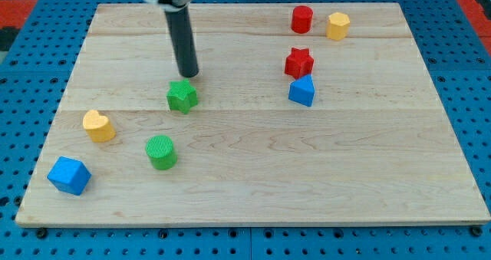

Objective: Place the green blocks in a diagonal line with the heart

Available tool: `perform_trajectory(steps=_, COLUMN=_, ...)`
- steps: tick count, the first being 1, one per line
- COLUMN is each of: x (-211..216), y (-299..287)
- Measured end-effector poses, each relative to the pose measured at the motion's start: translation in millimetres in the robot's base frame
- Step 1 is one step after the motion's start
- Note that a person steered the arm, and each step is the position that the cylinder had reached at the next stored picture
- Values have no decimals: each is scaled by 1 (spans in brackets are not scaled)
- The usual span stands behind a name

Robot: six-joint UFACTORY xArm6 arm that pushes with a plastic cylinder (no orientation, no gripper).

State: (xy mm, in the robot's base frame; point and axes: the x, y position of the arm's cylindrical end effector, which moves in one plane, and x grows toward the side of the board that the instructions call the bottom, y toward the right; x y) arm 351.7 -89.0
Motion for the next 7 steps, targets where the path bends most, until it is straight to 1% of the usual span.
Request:
perform_trajectory(steps=1, x=22, y=42)
perform_trajectory(steps=2, x=77, y=21)
perform_trajectory(steps=3, x=67, y=-2)
perform_trajectory(steps=4, x=29, y=4)
perform_trajectory(steps=5, x=82, y=-60)
perform_trajectory(steps=6, x=113, y=-72)
perform_trajectory(steps=7, x=45, y=-24)
